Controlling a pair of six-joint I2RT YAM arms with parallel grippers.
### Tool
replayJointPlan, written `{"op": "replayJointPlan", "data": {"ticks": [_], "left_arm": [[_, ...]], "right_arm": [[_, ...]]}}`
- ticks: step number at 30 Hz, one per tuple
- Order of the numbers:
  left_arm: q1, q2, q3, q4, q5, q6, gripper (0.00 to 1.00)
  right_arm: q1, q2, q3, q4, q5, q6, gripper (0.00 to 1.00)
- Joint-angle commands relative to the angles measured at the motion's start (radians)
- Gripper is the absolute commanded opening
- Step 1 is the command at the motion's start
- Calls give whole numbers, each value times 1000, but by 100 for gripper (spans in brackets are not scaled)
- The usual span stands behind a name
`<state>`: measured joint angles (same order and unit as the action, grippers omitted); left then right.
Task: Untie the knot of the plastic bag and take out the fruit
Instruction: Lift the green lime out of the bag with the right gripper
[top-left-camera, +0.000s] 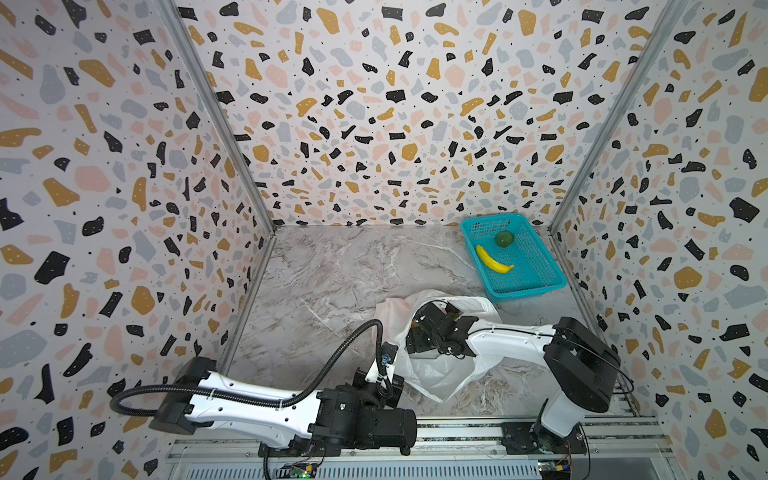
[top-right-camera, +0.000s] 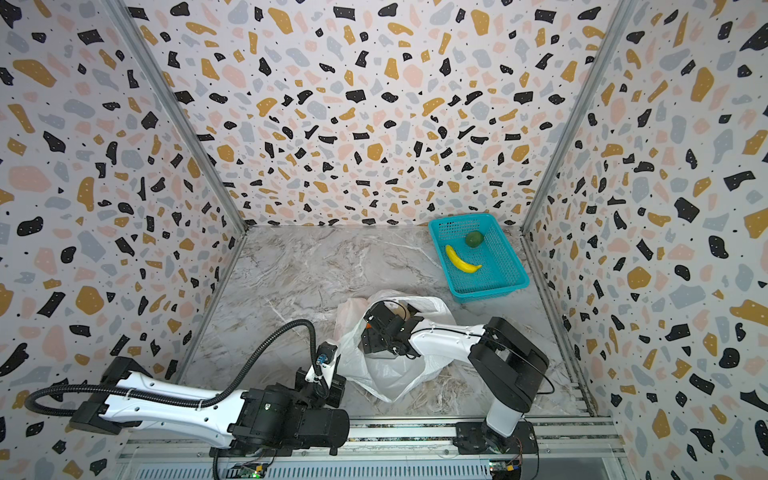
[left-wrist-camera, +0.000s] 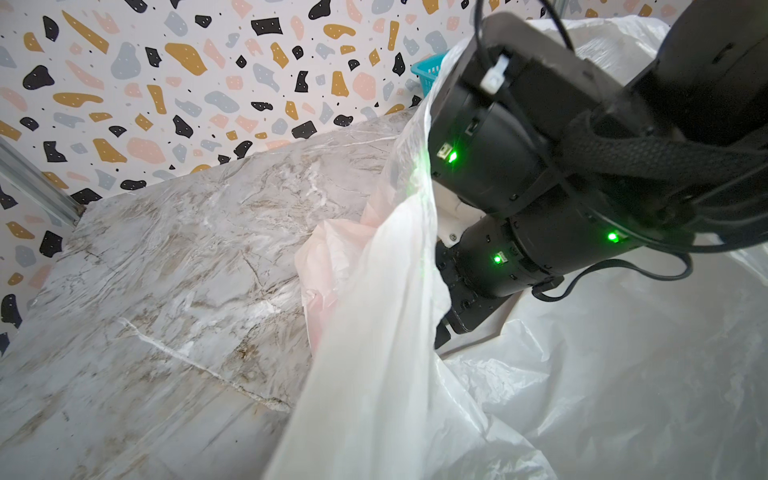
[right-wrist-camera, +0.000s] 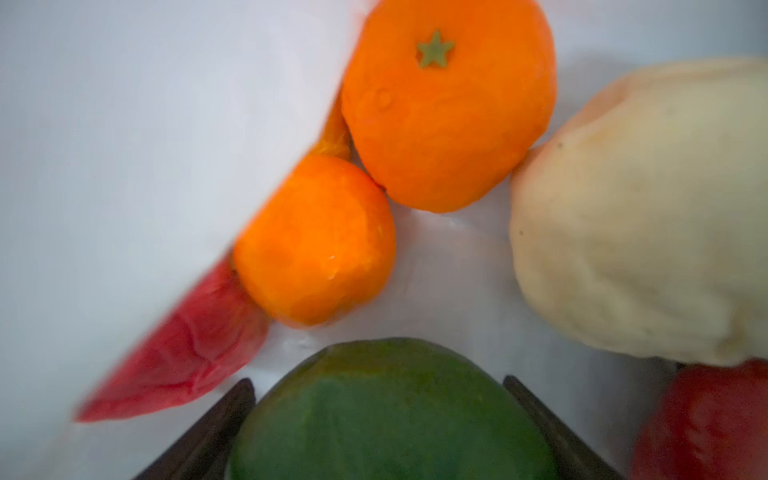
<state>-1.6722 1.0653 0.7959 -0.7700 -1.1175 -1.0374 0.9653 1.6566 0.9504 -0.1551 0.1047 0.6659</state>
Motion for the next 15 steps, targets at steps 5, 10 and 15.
{"op": "replayJointPlan", "data": {"ticks": [5, 10, 15], "left_arm": [[-3, 1, 9, -18, -74, -28, 0], [4, 25, 27, -20, -87, -16, 0], [11, 37, 35, -4, -91, -3, 0]], "right_arm": [[70, -165, -77, -99, -40, -14, 74], [115, -252, -108, -129, -45, -31, 75], [132, -350, -104, -203, -54, -43, 75]]}}
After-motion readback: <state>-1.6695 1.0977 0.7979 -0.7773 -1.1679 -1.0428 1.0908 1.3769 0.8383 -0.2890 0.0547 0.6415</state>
